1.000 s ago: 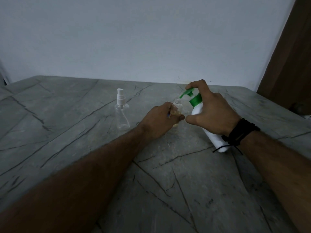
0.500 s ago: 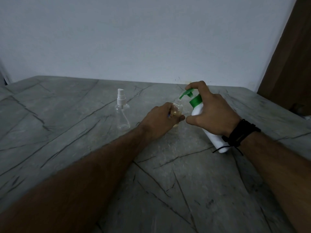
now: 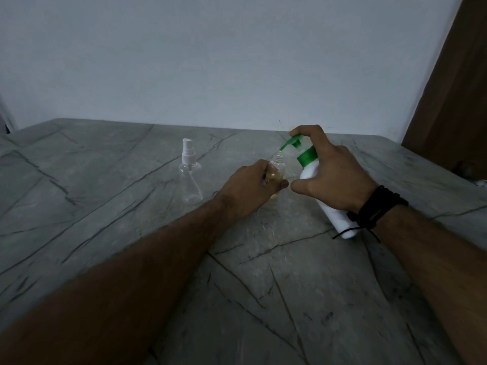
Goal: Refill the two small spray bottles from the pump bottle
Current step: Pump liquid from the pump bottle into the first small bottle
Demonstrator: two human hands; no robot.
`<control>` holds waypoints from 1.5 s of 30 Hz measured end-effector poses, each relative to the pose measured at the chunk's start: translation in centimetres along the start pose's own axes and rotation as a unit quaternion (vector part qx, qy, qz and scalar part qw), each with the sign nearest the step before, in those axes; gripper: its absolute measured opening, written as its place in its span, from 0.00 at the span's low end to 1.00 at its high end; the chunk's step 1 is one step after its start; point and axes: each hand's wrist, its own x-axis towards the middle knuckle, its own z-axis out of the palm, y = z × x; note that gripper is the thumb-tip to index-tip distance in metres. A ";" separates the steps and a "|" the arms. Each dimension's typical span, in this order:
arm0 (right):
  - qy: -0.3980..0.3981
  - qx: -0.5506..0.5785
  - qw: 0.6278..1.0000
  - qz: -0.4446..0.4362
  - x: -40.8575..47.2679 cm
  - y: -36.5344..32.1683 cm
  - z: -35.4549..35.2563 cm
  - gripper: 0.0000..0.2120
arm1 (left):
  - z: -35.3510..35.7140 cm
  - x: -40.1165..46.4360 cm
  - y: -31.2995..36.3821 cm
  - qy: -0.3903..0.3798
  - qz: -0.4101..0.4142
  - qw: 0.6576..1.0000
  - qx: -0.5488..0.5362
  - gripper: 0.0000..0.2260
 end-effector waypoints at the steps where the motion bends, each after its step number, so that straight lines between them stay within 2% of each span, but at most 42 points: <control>1: 0.000 0.002 1.000 0.001 0.0 0.0 0.0 0.35 | 0.1 0.0 0.0 0.001 -0.001 1.000 0.001 0.22; 45: -0.006 0.011 1.000 0.007 -0.1 -0.1 -0.1 0.36 | 0.1 0.1 -0.2 0.005 0.003 1.000 0.001 0.22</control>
